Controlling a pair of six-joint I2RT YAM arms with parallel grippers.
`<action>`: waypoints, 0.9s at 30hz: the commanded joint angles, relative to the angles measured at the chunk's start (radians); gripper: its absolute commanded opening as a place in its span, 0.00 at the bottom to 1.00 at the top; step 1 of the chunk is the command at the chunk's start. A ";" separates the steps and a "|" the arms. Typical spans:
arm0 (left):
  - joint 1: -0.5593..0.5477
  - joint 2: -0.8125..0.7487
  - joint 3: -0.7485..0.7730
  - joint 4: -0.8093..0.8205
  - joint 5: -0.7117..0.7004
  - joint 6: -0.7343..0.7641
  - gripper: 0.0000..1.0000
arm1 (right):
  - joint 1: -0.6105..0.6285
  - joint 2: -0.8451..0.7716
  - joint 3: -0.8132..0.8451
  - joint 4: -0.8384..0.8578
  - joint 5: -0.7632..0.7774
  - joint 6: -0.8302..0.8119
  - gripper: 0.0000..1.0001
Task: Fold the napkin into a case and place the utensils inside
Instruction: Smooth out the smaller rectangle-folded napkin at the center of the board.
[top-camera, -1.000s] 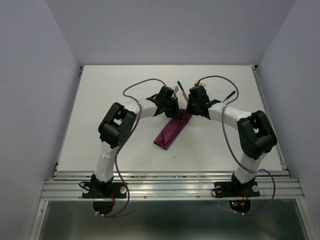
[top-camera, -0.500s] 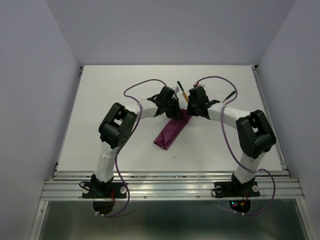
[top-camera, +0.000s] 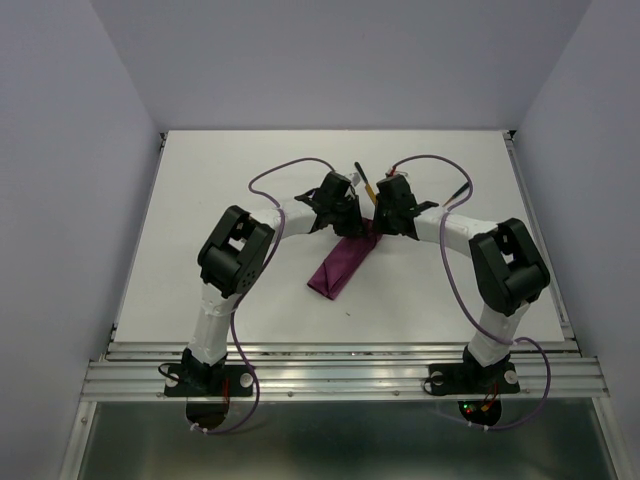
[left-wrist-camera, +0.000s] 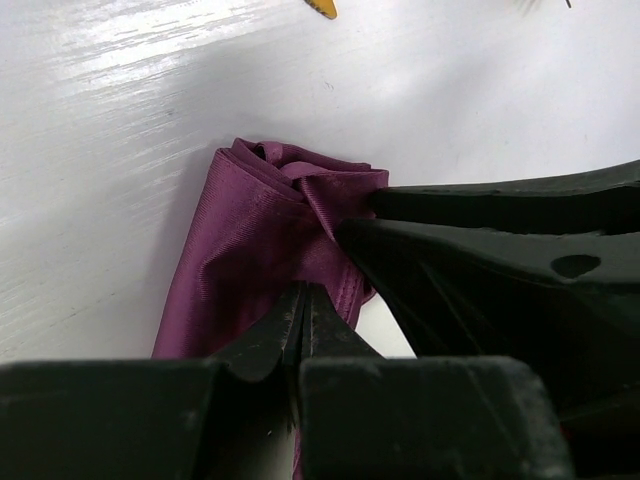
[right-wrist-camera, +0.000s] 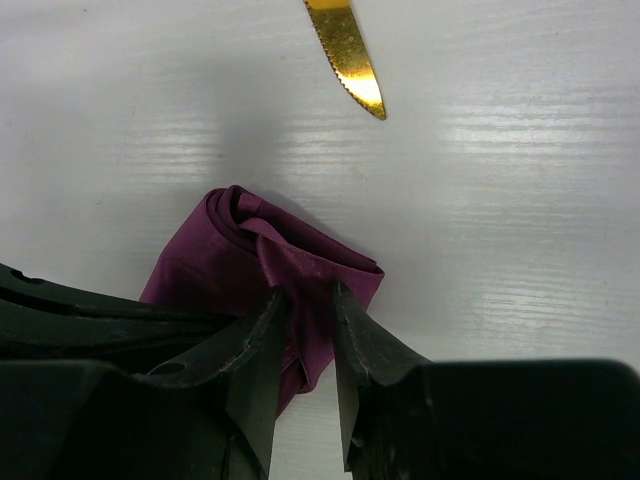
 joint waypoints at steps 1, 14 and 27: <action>-0.013 -0.023 0.048 0.017 0.022 -0.002 0.00 | 0.009 0.008 -0.005 0.008 0.005 -0.018 0.31; -0.026 -0.013 0.045 0.006 0.067 0.009 0.00 | 0.009 -0.010 -0.009 0.008 0.013 -0.010 0.28; -0.028 0.043 0.070 0.009 0.059 0.000 0.00 | 0.018 -0.038 -0.037 0.008 0.008 -0.010 0.31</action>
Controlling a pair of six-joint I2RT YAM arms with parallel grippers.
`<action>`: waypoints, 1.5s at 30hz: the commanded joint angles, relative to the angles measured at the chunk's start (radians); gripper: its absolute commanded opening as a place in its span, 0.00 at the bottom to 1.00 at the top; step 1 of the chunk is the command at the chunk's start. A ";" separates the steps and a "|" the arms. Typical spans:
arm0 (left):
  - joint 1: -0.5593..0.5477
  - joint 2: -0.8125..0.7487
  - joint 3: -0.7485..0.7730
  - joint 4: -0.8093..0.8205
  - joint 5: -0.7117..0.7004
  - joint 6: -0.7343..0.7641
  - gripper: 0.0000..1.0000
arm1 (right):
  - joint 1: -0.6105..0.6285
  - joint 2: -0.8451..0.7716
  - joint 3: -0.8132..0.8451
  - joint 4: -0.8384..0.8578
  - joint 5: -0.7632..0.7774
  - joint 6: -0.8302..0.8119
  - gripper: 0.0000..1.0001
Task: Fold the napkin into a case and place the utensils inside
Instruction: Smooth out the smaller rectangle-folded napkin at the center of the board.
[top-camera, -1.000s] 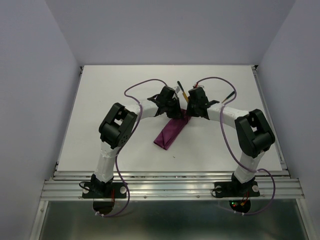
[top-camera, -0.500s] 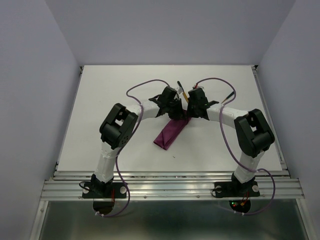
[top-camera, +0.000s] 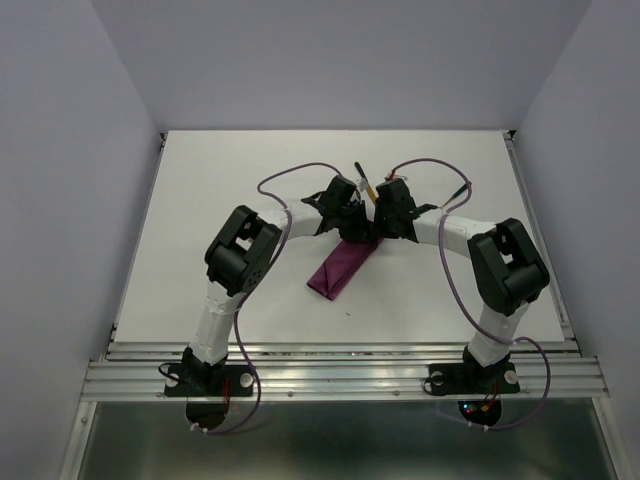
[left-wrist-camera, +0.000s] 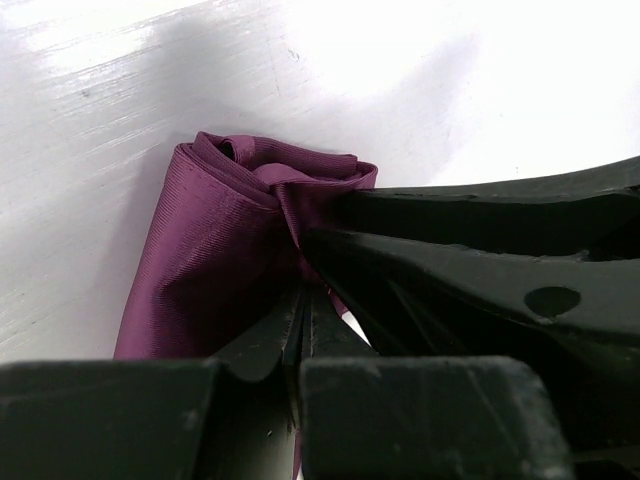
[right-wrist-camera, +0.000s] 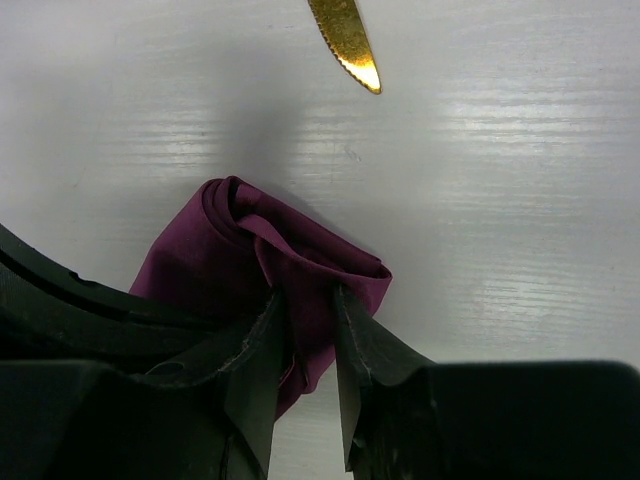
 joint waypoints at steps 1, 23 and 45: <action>-0.003 -0.003 0.044 0.006 0.000 0.005 0.00 | 0.012 -0.039 -0.014 0.007 0.006 -0.010 0.31; -0.005 0.014 0.042 0.011 -0.001 0.002 0.00 | 0.012 -0.135 -0.077 0.023 0.041 -0.004 0.26; -0.005 0.006 0.030 0.023 0.005 -0.003 0.00 | 0.030 -0.055 -0.029 0.007 0.073 -0.013 0.05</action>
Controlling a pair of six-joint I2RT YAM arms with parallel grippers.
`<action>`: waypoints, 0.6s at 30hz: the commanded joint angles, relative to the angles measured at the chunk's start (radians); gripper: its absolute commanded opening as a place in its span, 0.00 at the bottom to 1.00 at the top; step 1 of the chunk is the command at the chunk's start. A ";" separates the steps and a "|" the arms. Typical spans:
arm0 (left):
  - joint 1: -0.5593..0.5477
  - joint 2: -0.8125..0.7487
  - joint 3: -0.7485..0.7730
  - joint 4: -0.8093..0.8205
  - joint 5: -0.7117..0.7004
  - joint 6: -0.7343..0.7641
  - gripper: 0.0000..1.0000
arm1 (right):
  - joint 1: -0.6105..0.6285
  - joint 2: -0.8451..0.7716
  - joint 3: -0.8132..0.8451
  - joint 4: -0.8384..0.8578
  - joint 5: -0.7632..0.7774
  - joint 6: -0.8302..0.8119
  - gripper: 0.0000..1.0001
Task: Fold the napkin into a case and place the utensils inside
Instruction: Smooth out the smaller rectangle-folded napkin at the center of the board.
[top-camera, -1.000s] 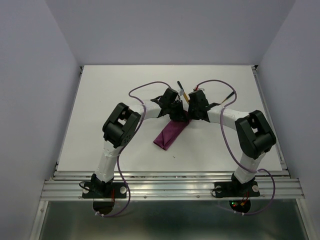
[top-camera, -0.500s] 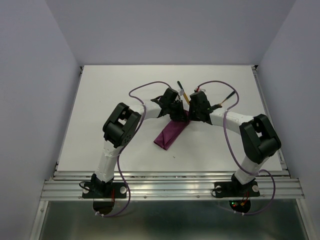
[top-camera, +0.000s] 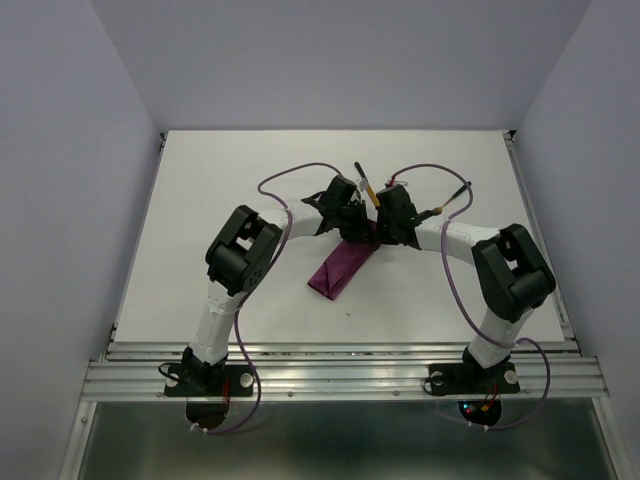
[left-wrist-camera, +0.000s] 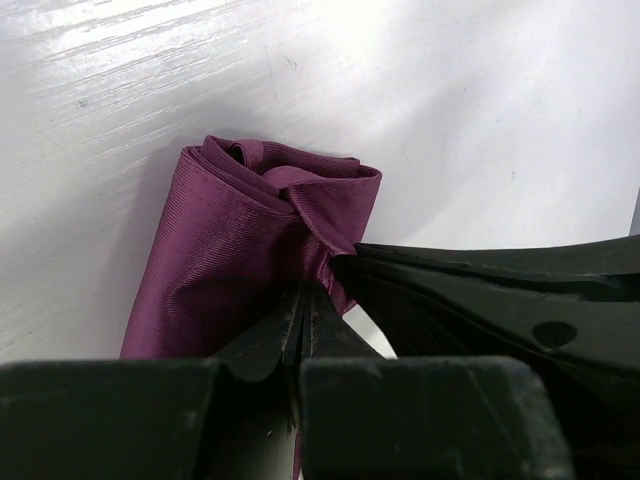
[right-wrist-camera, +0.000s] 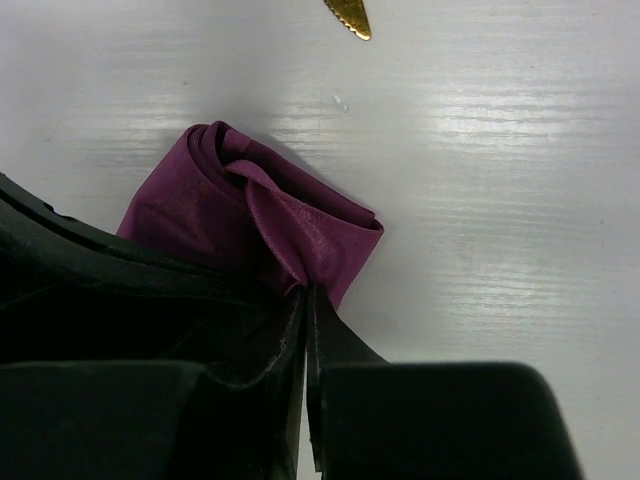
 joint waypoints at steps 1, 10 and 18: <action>-0.003 -0.003 0.024 0.013 0.005 0.006 0.00 | 0.009 -0.018 0.035 0.004 0.062 0.002 0.02; -0.005 0.000 0.017 0.035 0.008 -0.010 0.00 | 0.018 -0.074 0.023 0.020 0.016 -0.007 0.01; -0.005 0.005 0.020 0.036 0.011 -0.013 0.00 | 0.027 -0.042 0.036 0.021 -0.018 0.000 0.01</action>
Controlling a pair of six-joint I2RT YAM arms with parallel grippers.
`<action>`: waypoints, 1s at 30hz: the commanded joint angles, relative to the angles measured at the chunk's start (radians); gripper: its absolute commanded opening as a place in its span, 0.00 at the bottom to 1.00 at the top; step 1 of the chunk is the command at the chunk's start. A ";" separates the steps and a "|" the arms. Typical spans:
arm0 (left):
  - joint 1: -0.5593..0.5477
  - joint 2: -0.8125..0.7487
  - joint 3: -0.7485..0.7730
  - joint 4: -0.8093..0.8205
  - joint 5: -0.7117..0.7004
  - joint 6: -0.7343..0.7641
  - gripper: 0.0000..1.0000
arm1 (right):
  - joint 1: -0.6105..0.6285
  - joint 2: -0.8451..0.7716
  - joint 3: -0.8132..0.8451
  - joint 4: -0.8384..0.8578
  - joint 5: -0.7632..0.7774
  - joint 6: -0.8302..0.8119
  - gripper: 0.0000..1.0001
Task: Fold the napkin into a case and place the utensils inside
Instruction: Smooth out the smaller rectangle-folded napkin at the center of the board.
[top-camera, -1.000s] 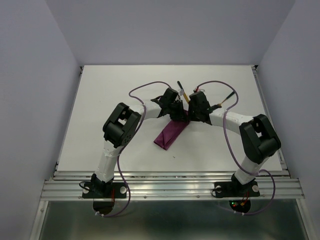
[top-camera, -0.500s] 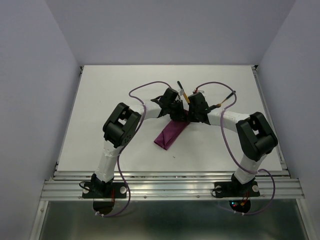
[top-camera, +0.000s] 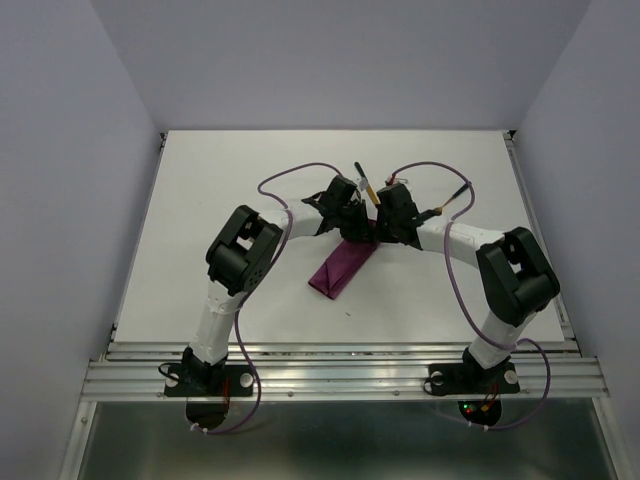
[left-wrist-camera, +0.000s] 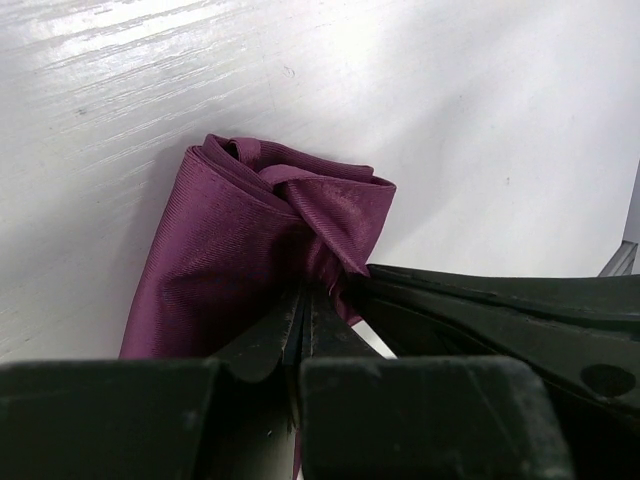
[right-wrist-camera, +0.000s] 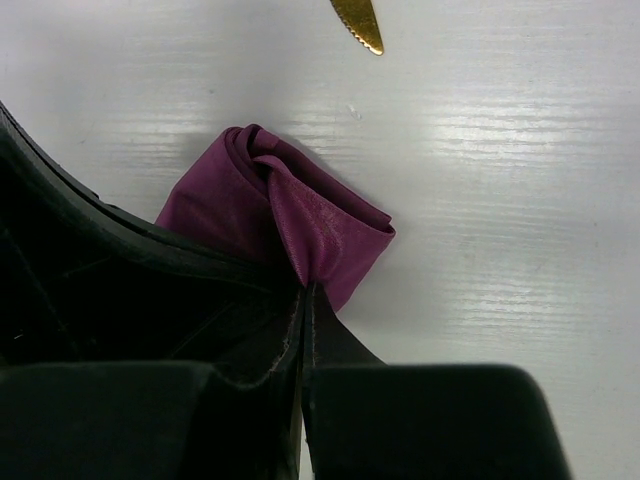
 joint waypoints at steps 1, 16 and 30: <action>-0.005 0.001 0.020 0.021 0.009 0.000 0.00 | 0.020 -0.007 0.039 0.022 -0.025 0.002 0.01; -0.006 -0.014 0.013 0.030 0.005 -0.005 0.00 | 0.029 0.087 0.044 0.034 -0.048 0.025 0.05; -0.006 -0.120 -0.043 0.040 -0.017 0.042 0.00 | 0.000 -0.157 0.000 0.022 0.010 0.038 0.32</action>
